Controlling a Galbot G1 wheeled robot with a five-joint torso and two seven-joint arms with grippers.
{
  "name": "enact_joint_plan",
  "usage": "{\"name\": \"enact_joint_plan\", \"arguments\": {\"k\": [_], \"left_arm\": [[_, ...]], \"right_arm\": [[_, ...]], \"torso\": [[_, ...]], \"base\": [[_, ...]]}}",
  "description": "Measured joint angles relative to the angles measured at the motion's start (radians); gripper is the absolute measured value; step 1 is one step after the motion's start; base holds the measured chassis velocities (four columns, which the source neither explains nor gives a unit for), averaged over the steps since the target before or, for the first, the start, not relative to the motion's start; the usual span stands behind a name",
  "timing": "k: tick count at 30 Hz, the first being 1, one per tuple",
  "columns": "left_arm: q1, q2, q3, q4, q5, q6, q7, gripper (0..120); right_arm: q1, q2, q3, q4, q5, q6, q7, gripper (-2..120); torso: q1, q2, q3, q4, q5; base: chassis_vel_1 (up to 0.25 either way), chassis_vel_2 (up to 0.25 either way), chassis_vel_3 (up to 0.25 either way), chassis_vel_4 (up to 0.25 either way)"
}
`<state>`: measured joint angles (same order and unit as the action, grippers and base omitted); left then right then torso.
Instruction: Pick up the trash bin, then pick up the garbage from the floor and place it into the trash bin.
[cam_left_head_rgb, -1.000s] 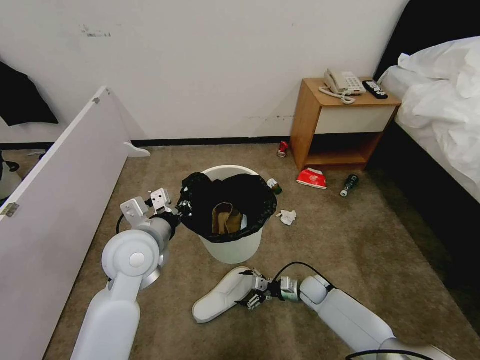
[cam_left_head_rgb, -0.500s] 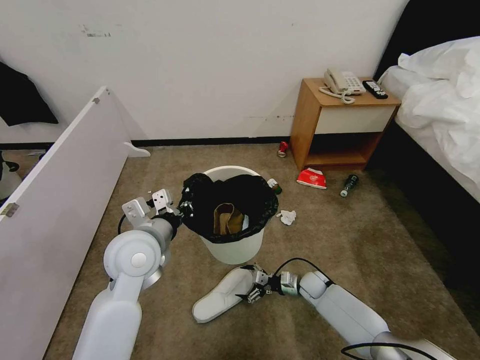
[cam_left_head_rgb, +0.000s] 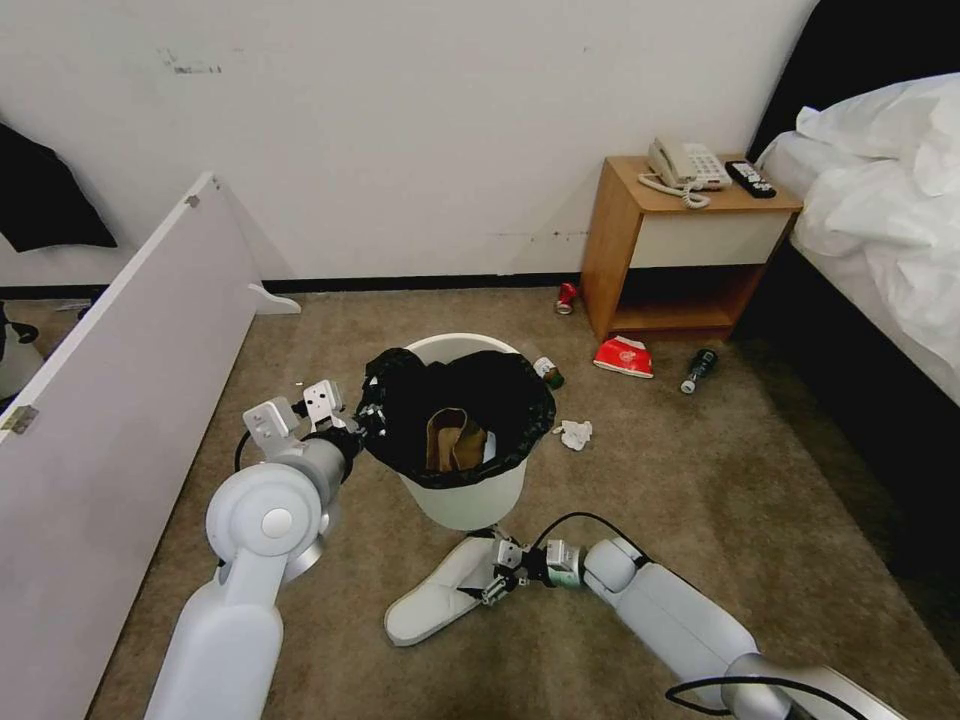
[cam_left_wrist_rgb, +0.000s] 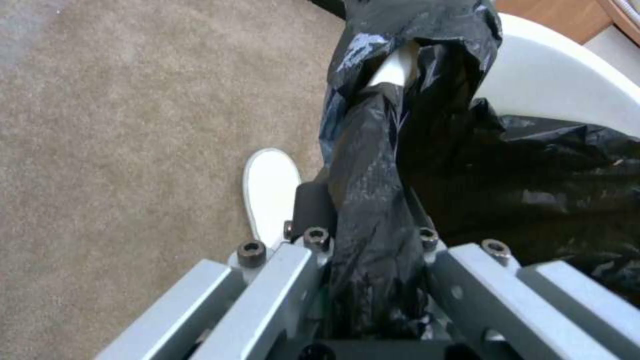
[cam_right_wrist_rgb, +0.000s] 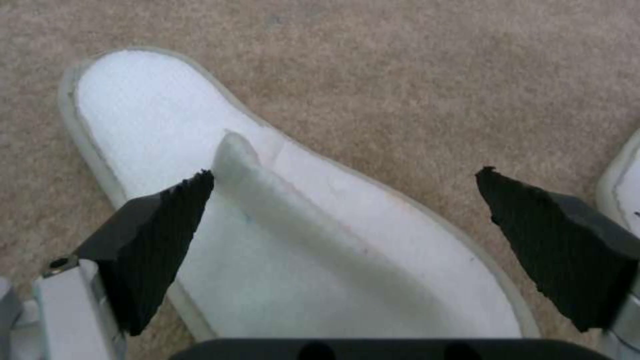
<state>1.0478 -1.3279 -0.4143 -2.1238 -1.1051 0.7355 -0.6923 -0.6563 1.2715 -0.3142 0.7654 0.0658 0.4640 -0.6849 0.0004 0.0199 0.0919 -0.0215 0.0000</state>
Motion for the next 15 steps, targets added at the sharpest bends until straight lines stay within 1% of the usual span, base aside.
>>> {"name": "enact_joint_plan", "arguments": {"k": [15], "left_arm": [[0.003,-0.003,0.000,0.001,0.009,0.000,0.007,4]], "right_arm": [[0.012,0.028,0.002,-0.043,-0.009,0.005,0.000,100]], "torso": [[0.000,0.000,0.000,0.0001,0.0000]], "base": [[0.000,0.000,0.000,0.000]]}}
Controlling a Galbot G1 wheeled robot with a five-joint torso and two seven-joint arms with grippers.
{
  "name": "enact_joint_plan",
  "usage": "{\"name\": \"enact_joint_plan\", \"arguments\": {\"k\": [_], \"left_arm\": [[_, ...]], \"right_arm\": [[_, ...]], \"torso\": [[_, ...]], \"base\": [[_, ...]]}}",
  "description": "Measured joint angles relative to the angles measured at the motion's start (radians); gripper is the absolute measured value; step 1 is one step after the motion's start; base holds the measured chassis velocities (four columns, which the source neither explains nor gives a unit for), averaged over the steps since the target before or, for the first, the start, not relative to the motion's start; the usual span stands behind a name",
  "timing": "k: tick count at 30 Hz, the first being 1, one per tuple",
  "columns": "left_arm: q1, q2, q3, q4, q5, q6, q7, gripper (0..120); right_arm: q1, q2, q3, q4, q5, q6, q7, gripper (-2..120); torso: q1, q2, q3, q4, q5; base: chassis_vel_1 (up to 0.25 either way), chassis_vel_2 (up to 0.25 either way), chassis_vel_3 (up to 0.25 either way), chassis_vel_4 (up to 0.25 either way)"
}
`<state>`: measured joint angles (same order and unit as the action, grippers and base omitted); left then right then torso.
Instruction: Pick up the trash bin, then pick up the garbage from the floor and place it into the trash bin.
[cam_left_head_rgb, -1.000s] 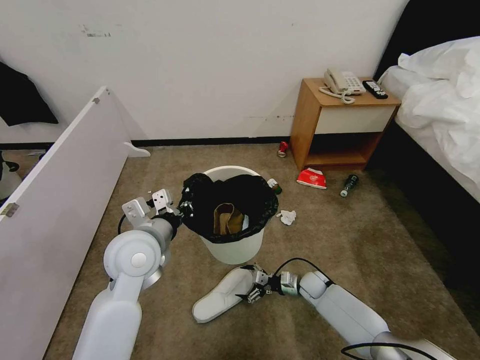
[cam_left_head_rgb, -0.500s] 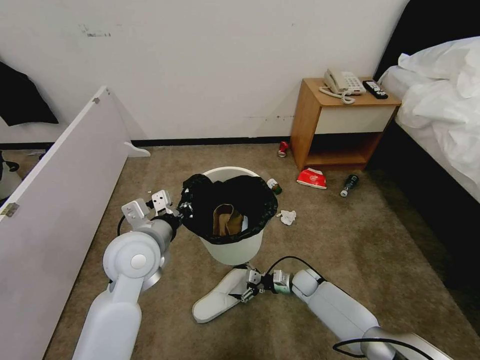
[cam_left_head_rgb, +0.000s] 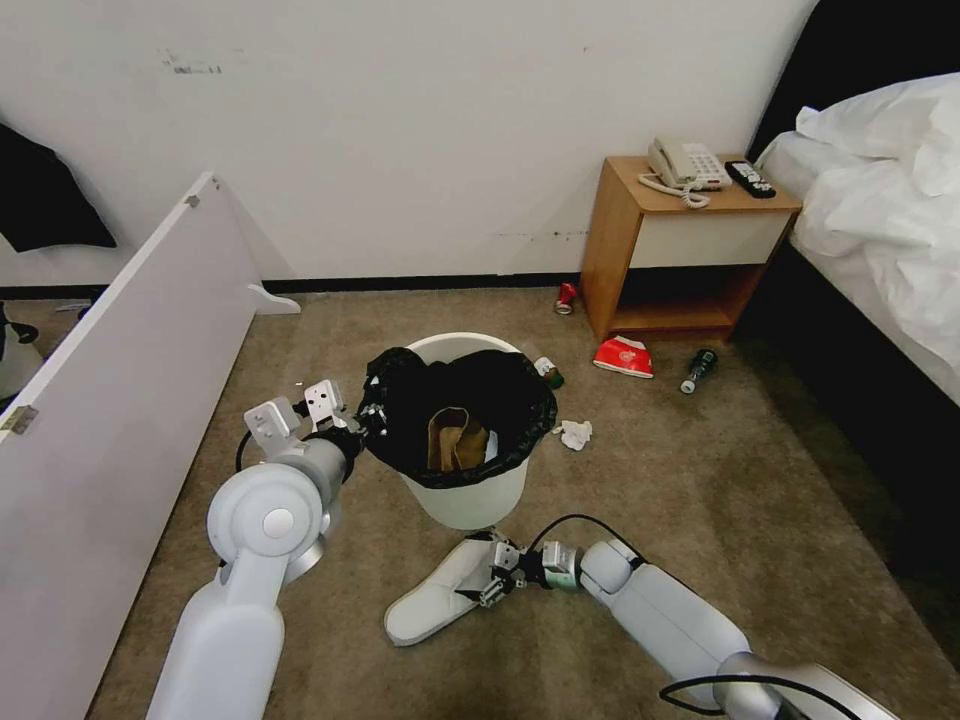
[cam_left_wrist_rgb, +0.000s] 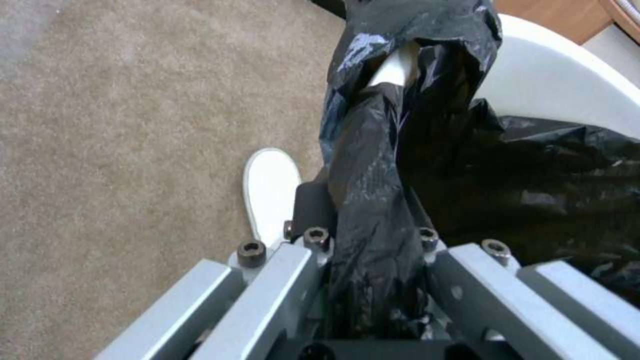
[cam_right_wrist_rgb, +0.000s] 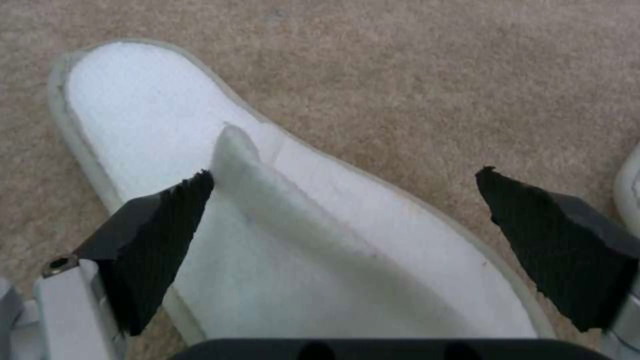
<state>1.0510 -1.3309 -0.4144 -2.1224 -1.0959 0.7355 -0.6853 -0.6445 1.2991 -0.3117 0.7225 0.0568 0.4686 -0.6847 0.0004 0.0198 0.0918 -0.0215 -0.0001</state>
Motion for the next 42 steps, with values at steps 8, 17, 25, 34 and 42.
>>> {"name": "enact_joint_plan", "arguments": {"k": [8,17,25,34,42], "left_arm": [[0.002,-0.003,0.002,0.001,0.003,0.000,0.002,4],[0.003,-0.007,0.004,0.001,0.006,0.000,0.003,4],[0.006,-0.004,0.003,0.000,0.008,0.000,0.003,4],[0.004,-0.008,0.008,0.002,0.012,0.000,0.004,4],[0.004,-0.006,0.006,0.002,0.012,0.000,0.006,4]], "right_arm": [[0.009,0.008,0.005,-0.020,-0.003,0.003,0.000,100],[0.007,0.010,0.004,-0.025,-0.009,0.012,0.000,82],[0.006,0.013,0.002,-0.026,-0.009,0.016,-0.005,51],[0.003,0.009,0.006,-0.020,-0.005,0.018,-0.010,19],[0.004,0.011,0.010,-0.017,0.001,0.019,-0.014,0]], "torso": [[0.000,0.000,0.000,0.0000,0.0001],[0.000,0.000,0.000,0.0000,0.0001],[0.000,0.000,0.000,0.0000,0.0001],[0.000,0.000,0.000,0.0000,0.0001],[0.000,0.000,0.000,-0.0001,0.0000]], "base": [[0.000,0.000,0.000,0.000],[0.000,0.000,0.000,0.000],[0.000,0.000,0.000,0.000],[0.000,0.000,0.000,0.000],[0.000,0.000,0.000,0.000]]}}
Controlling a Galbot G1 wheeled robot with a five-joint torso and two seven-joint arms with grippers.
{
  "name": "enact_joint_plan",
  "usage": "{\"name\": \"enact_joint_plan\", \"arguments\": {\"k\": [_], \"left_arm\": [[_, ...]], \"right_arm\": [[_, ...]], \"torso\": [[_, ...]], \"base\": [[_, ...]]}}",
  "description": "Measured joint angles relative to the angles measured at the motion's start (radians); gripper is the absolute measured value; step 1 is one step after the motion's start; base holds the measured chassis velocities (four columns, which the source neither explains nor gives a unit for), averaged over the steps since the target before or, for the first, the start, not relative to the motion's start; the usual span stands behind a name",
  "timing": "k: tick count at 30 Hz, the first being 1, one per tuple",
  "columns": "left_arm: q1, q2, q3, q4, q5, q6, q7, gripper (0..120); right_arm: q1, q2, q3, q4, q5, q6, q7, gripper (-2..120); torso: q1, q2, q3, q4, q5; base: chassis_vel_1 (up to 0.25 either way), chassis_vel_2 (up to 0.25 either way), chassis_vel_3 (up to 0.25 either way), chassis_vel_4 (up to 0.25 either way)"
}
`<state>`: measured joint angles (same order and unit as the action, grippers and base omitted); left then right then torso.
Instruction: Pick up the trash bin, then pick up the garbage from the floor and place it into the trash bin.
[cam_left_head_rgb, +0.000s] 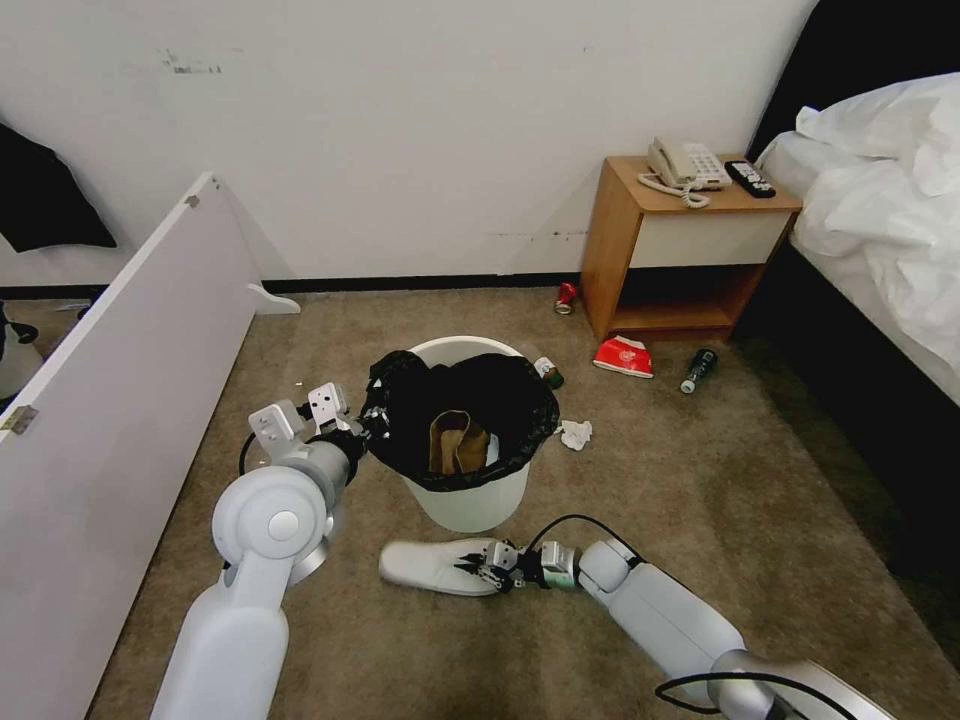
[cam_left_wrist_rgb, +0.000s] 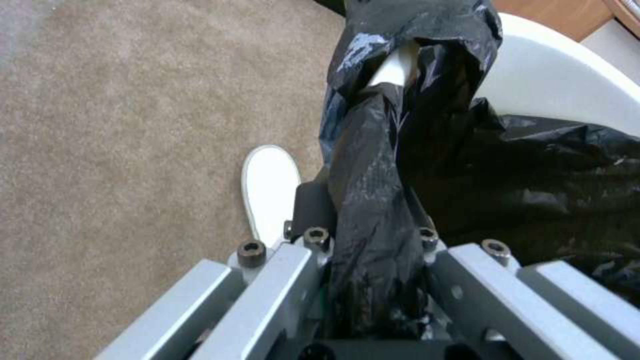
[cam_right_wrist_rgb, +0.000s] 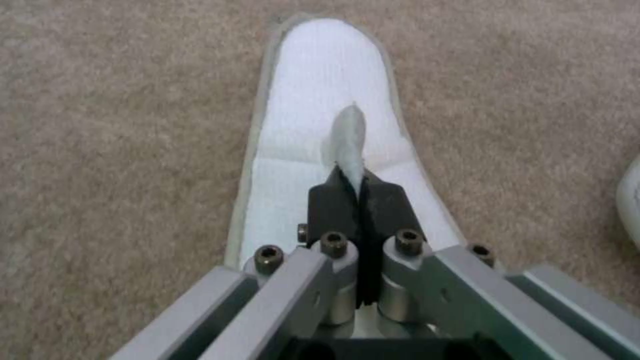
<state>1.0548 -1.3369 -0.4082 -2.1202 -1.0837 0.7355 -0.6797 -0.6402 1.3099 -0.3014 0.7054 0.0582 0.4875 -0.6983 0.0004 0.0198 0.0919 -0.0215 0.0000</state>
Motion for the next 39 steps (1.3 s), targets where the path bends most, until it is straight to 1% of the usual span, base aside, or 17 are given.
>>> {"name": "enact_joint_plan", "arguments": {"k": [12,18,20,22,24,25,26,27,28,29,31,32,34,39], "left_arm": [[0.001,0.004,-0.003,0.004,0.002,0.000,0.003,4],[-0.007,0.001,-0.002,0.010,0.002,0.000,0.001,4],[-0.011,-0.001,-0.002,0.012,0.001,0.000,-0.002,4],[-0.012,-0.001,-0.001,0.012,0.001,0.000,-0.003,4],[-0.015,-0.001,-0.001,0.012,-0.001,0.000,-0.007,4],[-0.015,-0.001,-0.001,0.012,-0.001,0.000,-0.007,4],[-0.016,0.000,-0.001,0.011,-0.002,0.000,-0.008,4],[-0.016,0.000,-0.001,0.011,-0.002,0.000,-0.008,4],[-0.016,0.000,-0.001,0.011,-0.002,0.000,-0.008,4],[-0.016,0.000,-0.001,0.011,-0.002,0.000,-0.008,4],[-0.016,0.001,-0.001,0.009,-0.002,0.000,-0.009,4],[-0.016,0.001,-0.001,0.009,-0.002,0.000,-0.009,4],[-0.015,0.003,-0.001,0.005,-0.003,0.000,-0.009,4],[-0.013,0.003,-0.003,0.001,-0.003,0.000,-0.010,4]], "right_arm": [[0.002,0.000,0.024,0.014,0.010,0.000,-0.003,0],[-0.004,-0.032,0.043,0.059,0.034,-0.009,0.000,0],[-0.012,-0.063,0.062,0.095,0.047,-0.016,0.002,0],[-0.016,-0.072,0.069,0.106,0.051,-0.018,0.003,0],[-0.033,-0.115,0.095,0.147,0.065,-0.022,0.006,0],[-0.033,-0.115,0.095,0.147,0.065,-0.022,0.006,0],[-0.045,-0.142,0.110,0.170,0.069,-0.025,0.007,0],[-0.045,-0.142,0.110,0.170,0.069,-0.025,0.007,0],[-0.055,-0.164,0.123,0.187,0.072,-0.026,0.008,0],[-0.055,-0.164,0.123,0.187,0.072,-0.026,0.008,0],[-0.076,-0.212,0.152,0.214,0.077,-0.027,0.008,0],[-0.076,-0.212,0.152,0.214,0.077,-0.027,0.008,0],[-0.097,-0.252,0.178,0.226,0.079,-0.028,0.007,0],[-0.121,-0.285,0.200,0.229,0.078,-0.026,0.007,0]], "torso": [[0.000,0.000,0.000,0.0001,0.0001],[0.000,0.000,0.000,-0.0001,0.0000],[0.000,0.000,0.000,0.0000,0.0000],[0.000,0.000,0.000,0.0000,0.0000],[0.000,0.000,0.000,0.0001,0.0002],[0.000,0.000,0.000,0.0001,0.0002],[0.000,0.000,0.000,-0.0001,0.0001],[0.000,0.000,0.000,-0.0001,0.0001],[0.000,0.000,0.000,0.0000,0.0004],[0.000,0.000,0.000,0.0000,0.0004],[0.000,0.000,0.000,0.0000,0.0001],[0.000,0.000,0.000,0.0000,0.0001],[0.000,0.000,0.000,0.0000,0.0004],[0.000,0.000,0.000,0.0000,0.0003]], "base": [[0.000,0.000,0.000,0.000],[0.000,0.000,0.000,0.000],[0.000,0.000,0.000,0.000],[0.000,0.000,0.000,0.000],[0.000,0.000,0.000,0.000],[0.000,0.000,0.000,0.000],[0.000,0.000,0.000,0.000],[0.000,0.000,0.000,0.000],[0.000,0.000,0.000,0.000],[0.000,0.000,0.000,0.000],[0.000,0.000,0.000,0.000],[0.000,0.000,0.000,0.000],[0.000,0.000,0.000,0.000],[0.000,0.000,0.000,0.000]]}}
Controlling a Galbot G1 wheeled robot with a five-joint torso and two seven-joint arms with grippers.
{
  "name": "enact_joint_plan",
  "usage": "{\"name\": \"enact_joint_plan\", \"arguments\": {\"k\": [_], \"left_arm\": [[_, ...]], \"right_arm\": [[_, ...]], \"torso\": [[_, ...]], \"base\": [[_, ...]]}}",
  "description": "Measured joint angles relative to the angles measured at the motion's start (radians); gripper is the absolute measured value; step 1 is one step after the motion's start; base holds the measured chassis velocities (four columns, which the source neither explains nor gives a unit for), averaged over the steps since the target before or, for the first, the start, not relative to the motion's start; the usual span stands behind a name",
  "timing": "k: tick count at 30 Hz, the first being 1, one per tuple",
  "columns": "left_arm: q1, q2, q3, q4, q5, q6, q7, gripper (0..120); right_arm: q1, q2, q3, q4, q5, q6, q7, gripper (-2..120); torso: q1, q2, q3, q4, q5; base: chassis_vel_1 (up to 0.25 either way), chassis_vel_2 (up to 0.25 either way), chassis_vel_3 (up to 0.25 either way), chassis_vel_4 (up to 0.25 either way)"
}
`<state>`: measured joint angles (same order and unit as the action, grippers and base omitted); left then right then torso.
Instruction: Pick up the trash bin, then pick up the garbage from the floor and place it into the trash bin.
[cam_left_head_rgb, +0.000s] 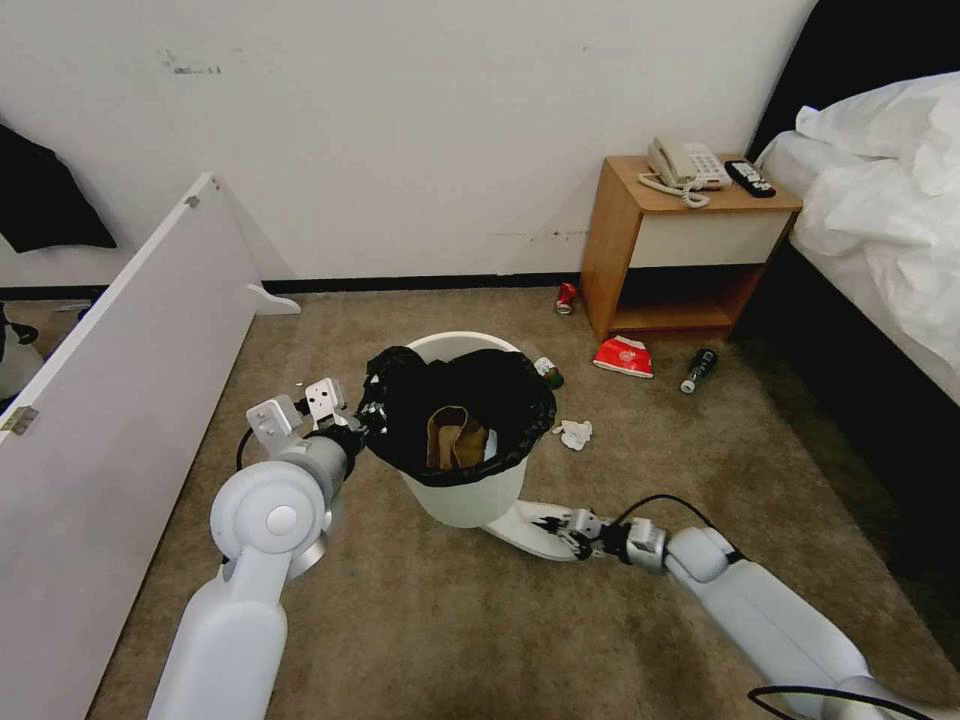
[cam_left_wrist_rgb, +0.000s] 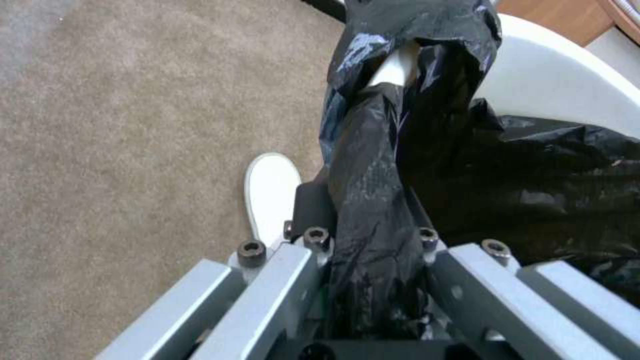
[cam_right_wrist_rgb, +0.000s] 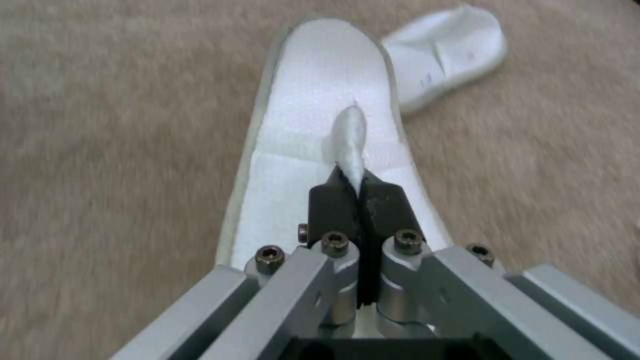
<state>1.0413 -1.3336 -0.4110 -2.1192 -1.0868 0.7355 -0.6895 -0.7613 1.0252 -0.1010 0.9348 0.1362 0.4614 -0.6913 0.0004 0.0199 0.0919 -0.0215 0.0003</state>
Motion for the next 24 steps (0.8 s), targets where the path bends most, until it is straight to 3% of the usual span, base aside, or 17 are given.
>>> {"name": "enact_joint_plan", "arguments": {"k": [16,24], "left_arm": [[0.002,0.012,-0.006,-0.010,-0.008,0.000,-0.002,4],[0.001,0.012,-0.007,-0.008,-0.008,0.000,-0.003,4]], "right_arm": [[-0.073,-0.085,0.146,0.030,0.001,0.021,-0.011,0],[-0.131,-0.125,0.336,0.155,0.074,0.001,-0.011,0]], "torso": [[0.000,0.000,0.000,0.0001,-0.0002],[0.000,0.000,0.000,0.0001,-0.0003]], "base": [[0.000,0.000,0.000,0.000],[0.000,0.000,0.000,0.000]]}}
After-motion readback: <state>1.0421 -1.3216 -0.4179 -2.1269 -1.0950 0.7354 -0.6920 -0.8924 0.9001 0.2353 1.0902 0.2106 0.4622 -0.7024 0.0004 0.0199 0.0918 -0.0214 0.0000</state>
